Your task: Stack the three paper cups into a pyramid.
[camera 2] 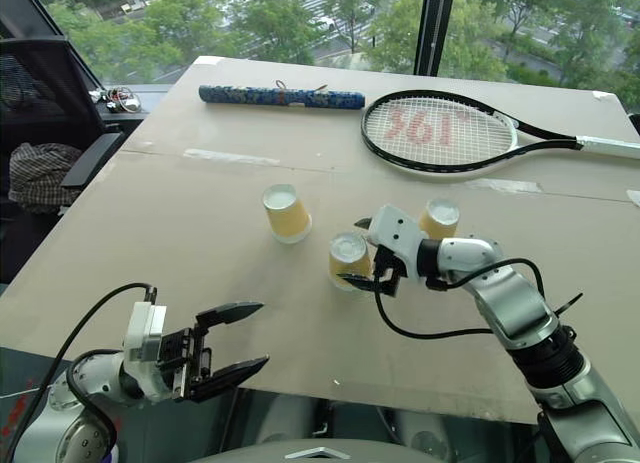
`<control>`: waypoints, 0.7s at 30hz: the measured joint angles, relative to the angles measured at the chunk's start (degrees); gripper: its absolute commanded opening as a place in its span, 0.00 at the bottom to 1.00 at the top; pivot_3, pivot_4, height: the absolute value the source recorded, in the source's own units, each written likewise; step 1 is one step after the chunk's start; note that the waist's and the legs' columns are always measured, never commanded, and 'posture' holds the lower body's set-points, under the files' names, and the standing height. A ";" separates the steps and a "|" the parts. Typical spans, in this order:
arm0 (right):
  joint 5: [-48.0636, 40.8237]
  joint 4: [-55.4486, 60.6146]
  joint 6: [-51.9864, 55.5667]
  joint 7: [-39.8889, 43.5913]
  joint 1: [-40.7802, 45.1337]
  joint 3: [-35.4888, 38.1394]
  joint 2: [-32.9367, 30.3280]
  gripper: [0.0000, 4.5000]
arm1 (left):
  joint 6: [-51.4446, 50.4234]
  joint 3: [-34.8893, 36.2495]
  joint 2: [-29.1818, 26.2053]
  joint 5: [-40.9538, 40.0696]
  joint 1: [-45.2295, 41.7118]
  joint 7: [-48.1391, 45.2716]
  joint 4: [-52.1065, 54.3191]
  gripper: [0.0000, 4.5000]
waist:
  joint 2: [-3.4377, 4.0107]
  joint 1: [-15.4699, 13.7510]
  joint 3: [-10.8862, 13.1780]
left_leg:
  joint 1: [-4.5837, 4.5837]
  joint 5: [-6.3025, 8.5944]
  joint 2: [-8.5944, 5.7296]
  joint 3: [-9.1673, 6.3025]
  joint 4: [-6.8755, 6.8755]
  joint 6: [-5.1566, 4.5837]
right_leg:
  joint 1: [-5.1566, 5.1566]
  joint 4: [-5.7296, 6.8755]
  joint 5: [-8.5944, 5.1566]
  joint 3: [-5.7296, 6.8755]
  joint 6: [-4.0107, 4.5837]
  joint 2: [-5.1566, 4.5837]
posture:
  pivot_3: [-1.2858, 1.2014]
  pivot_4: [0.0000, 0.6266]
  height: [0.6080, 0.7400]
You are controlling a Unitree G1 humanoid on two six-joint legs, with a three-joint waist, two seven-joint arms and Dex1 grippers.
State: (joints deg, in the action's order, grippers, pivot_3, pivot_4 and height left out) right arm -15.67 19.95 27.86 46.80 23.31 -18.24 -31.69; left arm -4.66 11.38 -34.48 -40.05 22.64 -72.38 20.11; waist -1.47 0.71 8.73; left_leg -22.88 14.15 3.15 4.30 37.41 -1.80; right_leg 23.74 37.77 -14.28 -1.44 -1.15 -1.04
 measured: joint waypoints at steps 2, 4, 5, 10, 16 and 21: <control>-1.39 3.02 0.05 0.28 -1.36 3.44 -1.82 0.99 | 0.04 0.27 0.55 -0.67 0.03 0.15 0.48 1.00 | 0.00 -0.12 0.00 | -0.02 0.00 0.00 -0.01 0.00 0.00 | 0.00 -0.02 0.00 0.02 0.00 -0.01 | 0.52 0.24 1.00; -2.69 4.77 0.47 -0.16 -1.89 6.52 -2.10 0.99 | 0.04 0.40 0.94 -0.97 -0.37 0.33 0.78 1.00 | -0.01 -0.06 0.00 | -0.01 0.00 0.00 -0.01 0.00 0.00 | 0.00 -0.01 0.00 0.01 -0.01 -0.02 | 0.52 0.24 1.00; -3.10 5.37 0.68 -0.49 -2.10 7.57 -2.08 0.99 | 0.04 0.41 1.10 -1.22 -0.65 0.44 0.85 1.00 | -0.01 -0.05 0.00 | -0.01 0.00 0.00 0.00 0.00 0.00 | 0.00 -0.01 0.00 0.00 -0.01 -0.01 | 0.52 0.24 1.00; -2.96 6.82 2.02 -4.41 -2.69 14.55 -4.10 0.99 | 0.04 1.18 1.31 -2.20 -1.45 0.77 1.20 1.00 | -0.01 0.08 0.00 | 0.03 0.00 0.00 0.02 0.00 0.00 | 0.00 0.01 0.00 -0.02 0.00 0.00 | 0.52 0.24 1.00; 0.54 0.23 2.02 -8.01 -4.57 14.78 -3.74 0.99 | 0.04 1.10 1.31 -2.12 -2.49 -0.01 0.60 1.00 | 0.00 0.15 0.01 | 0.02 0.00 -0.01 0.03 -0.01 0.00 | 0.01 0.02 0.00 -0.06 0.00 0.07 | 0.52 0.24 1.00; 2.67 -4.41 0.06 -9.18 -4.94 14.53 -2.49 0.99 | 0.05 1.08 1.30 -1.75 -2.49 -0.50 -0.35 1.00 | 0.00 0.10 0.00 | 0.03 0.00 -0.02 0.04 -0.01 0.00 | 0.00 0.01 0.00 -0.04 0.00 0.12 | 0.52 0.24 1.00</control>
State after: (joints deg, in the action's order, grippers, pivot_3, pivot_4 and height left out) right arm -13.00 15.54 27.92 37.62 18.37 -3.71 -34.18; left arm -4.61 12.46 -33.18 -41.80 20.14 -72.88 19.76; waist -1.47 0.81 8.72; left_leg -22.86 14.15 3.13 4.33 37.41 -1.80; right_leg 23.75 37.79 -14.28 -1.48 -1.15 -0.92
